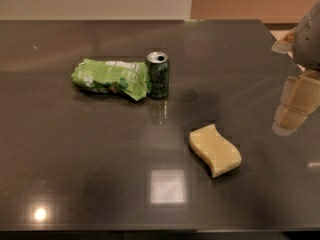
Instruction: Pick sponge
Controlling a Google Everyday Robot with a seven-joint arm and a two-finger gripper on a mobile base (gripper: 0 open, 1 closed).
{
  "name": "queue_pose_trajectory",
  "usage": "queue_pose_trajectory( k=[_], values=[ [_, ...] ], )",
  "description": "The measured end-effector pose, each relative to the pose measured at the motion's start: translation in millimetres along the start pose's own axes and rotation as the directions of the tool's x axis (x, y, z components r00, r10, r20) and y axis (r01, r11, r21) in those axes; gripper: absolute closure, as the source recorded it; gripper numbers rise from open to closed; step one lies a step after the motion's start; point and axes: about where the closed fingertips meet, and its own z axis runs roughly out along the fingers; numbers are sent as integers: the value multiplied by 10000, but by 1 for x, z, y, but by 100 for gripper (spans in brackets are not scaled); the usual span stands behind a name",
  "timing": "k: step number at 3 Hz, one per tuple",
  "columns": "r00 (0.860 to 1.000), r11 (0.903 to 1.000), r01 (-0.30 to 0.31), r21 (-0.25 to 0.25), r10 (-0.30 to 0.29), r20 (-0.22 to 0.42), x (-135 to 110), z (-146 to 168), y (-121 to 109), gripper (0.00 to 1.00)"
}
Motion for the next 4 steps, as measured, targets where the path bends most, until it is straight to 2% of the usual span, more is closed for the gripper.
queue_pose_trajectory(
  k=[2,3,4],
  values=[
    [9999,9999,91,75,-90,-111,-3,0,1,0],
    [9988,9987,485,-158,-486,-25,-11,15,14,0],
    [9975,9956,701,-623,-692,160,-17,39,31,0]
  ],
)
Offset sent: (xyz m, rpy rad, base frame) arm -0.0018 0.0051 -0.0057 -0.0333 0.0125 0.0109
